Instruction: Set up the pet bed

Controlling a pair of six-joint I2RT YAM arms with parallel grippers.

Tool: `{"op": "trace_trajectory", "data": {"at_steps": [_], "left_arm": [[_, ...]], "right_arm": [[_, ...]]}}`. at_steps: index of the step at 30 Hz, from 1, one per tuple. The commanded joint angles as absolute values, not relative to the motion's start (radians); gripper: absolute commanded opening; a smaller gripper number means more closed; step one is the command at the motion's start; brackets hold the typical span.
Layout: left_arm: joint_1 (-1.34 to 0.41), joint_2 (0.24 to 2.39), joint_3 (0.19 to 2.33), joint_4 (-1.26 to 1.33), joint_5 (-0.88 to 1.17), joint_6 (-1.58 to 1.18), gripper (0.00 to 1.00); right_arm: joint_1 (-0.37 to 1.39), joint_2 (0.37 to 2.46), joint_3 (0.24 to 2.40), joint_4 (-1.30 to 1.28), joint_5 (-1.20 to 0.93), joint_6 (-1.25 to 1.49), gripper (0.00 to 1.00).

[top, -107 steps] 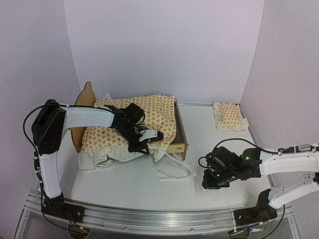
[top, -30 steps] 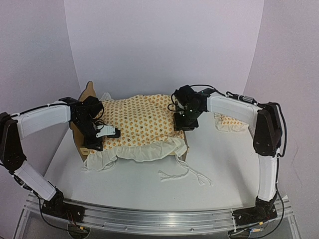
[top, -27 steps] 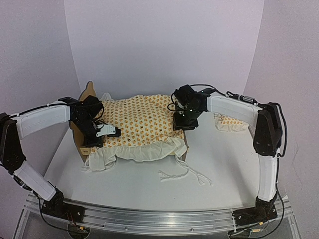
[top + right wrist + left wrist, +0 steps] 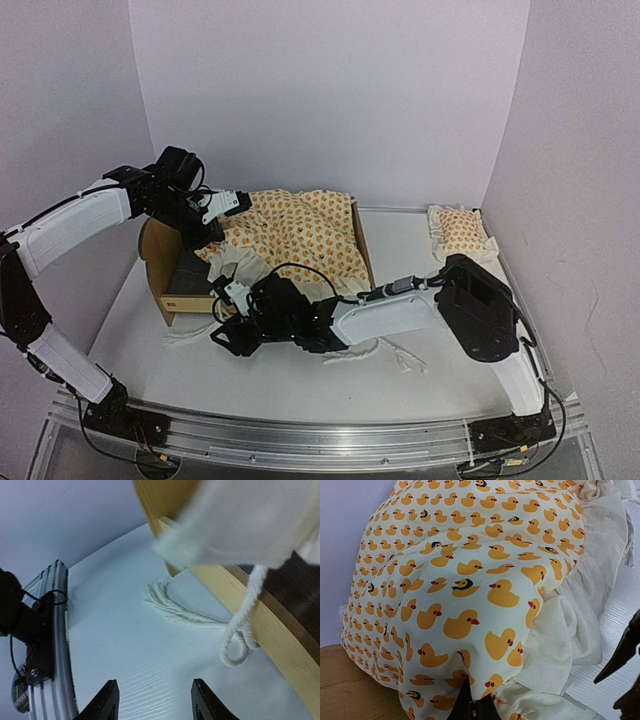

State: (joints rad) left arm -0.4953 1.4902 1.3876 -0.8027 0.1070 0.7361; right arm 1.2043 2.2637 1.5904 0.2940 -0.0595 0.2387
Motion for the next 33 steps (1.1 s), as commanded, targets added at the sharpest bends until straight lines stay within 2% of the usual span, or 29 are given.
{"op": "trace_trajectory", "data": {"at_steps": [1,6,10,13,20,21,24,27,33], "left_arm": [[-0.491,1.481,1.42,-0.766,0.147,0.72,0.0],[-0.491,1.488,1.43,-0.766,0.167,0.71,0.0],[-0.491,1.49,1.437,-0.768,0.169,0.713,0.0],[-0.491,1.492,1.444,-0.77,0.175,0.714,0.0],[-0.491,1.499,1.456,-0.77,0.183,0.712,0.0],[-0.491,1.499,1.457,-0.77,0.183,0.712,0.0],[-0.492,1.499,1.457,-0.773,0.183,0.71,0.0],[-0.491,1.497,1.45,-0.776,0.188,0.706,0.0],[-0.491,1.503,1.448,-0.773,0.187,0.699,0.0]], "right_arm": [[1.196,2.32,1.691,0.411,0.07,0.303,0.48],[1.195,2.408,1.738,0.412,0.101,0.344,0.51],[1.194,2.454,1.762,0.413,0.125,0.369,0.43],[1.193,2.468,1.777,0.411,0.109,0.375,0.31],[1.183,2.517,1.81,0.411,0.094,0.411,0.28],[1.179,2.524,1.817,0.411,0.094,0.411,0.24],[1.171,2.519,1.831,0.409,0.083,0.398,0.02],[1.168,2.481,1.841,0.408,-0.006,0.362,0.0],[1.159,2.321,1.856,0.414,-0.36,0.389,0.0]]}}
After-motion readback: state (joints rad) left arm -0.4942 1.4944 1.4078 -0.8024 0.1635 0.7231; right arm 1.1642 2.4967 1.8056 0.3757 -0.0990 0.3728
